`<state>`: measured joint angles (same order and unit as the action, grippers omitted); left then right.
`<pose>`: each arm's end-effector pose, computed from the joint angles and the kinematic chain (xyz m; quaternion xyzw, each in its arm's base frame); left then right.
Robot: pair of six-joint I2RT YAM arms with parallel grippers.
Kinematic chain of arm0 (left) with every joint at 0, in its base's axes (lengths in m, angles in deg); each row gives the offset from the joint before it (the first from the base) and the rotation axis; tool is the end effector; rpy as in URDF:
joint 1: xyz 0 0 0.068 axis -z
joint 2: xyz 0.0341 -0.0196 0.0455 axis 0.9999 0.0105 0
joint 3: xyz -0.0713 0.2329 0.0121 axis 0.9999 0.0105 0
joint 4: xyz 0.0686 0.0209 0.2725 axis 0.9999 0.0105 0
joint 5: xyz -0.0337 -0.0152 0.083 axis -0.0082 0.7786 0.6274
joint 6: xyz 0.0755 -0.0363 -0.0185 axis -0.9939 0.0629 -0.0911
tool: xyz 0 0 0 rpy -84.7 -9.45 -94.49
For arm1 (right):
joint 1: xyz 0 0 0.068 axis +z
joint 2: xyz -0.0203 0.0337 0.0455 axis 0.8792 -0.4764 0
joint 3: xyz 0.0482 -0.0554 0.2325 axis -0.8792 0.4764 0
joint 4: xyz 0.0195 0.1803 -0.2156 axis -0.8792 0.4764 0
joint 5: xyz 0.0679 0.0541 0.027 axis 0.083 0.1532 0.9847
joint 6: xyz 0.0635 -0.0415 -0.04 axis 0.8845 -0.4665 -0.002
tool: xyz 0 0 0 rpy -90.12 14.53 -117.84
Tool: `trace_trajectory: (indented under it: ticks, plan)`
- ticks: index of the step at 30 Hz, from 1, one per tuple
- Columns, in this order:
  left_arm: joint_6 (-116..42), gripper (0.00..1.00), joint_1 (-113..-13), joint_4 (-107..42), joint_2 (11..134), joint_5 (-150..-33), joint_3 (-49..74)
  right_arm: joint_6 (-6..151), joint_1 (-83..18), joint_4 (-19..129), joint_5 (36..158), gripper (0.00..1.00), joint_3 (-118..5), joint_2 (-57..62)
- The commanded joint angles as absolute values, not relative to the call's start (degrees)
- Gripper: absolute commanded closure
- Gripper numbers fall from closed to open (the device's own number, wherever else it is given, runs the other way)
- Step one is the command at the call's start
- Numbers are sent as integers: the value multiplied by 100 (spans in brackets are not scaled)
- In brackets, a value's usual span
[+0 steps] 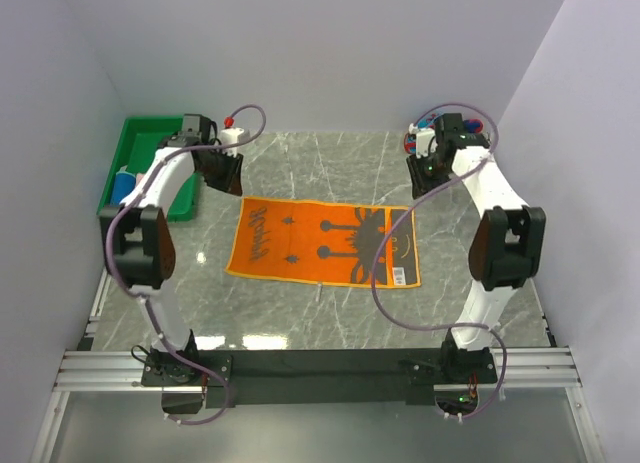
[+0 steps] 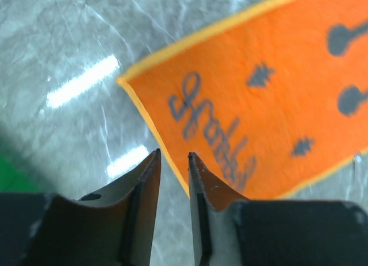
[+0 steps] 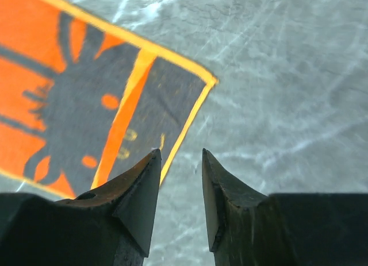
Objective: Roll the towels
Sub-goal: Flatten the towel, then fold the towel
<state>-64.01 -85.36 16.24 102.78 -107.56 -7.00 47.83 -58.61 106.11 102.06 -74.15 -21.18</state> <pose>0.4229 -0.0610 0.2065 0.2124 0.9236 -0.1780 0.2648 0.4184 0.0381 0.2119 -0.1977 0.9467 0.0774 0.2424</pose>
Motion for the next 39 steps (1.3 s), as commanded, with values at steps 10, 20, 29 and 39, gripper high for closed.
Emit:
trace_trajectory:
  ticks: [10,20,29,39]
  plan:
    - [-6006,56,-8562,1538,11930,-10578,-2114,5076,-5856,10363,9911,53,-8191,-3689]
    - [-6067,50,-8571,1547,12114,-10543,-2228,5217,-5847,10362,9857,53,-8517,-4270]
    - [-6006,45,-8623,1512,12273,-10543,-2281,5190,-5830,10503,9735,60,-8491,-4587]
    - [-5813,51,-8650,1494,12686,-10798,-2615,5076,-5830,10547,9691,100,-8535,-4622]
